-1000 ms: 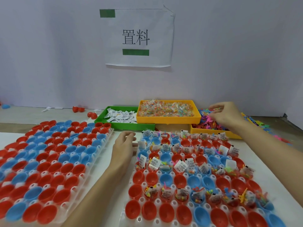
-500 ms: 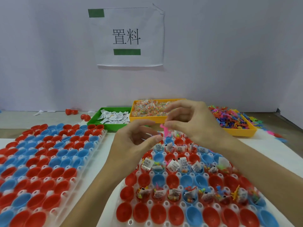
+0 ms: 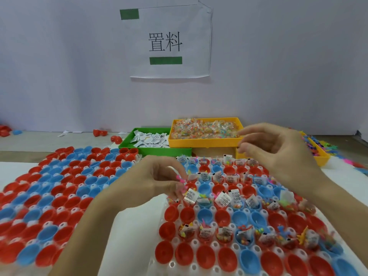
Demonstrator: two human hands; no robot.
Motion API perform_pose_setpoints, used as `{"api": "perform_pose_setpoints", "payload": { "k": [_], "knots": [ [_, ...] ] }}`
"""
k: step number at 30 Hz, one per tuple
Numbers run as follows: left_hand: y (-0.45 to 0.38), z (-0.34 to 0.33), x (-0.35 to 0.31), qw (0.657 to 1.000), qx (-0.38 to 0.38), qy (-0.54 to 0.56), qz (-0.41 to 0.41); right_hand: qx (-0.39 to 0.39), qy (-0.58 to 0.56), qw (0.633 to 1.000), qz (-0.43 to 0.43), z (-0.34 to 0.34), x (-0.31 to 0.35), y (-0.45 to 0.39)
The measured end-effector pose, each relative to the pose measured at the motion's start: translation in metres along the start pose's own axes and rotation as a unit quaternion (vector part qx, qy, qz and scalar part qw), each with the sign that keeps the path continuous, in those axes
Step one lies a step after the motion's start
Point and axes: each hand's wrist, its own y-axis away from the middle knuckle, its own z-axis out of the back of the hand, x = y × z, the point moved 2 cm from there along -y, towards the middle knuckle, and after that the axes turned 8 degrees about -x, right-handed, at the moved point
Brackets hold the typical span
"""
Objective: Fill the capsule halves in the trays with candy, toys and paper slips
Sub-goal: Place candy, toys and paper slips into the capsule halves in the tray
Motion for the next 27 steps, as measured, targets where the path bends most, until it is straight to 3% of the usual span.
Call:
{"api": "perform_pose_setpoints", "payload": {
  "k": [8,16,27],
  "knots": [
    [0.008,0.006,0.002,0.986,0.118,-0.099,0.059,-0.078,0.077,0.994,-0.011,0.033,-0.027,0.014],
    [0.010,0.009,0.006,0.967,0.162,-0.157,0.120,-0.094,0.098,0.991,-0.014,0.038,-0.031,0.016],
    [0.005,0.010,0.022,0.951,0.189,-0.202,0.137,-0.092,0.109,0.990,-0.009,0.038,-0.034,0.017]
  ]
}}
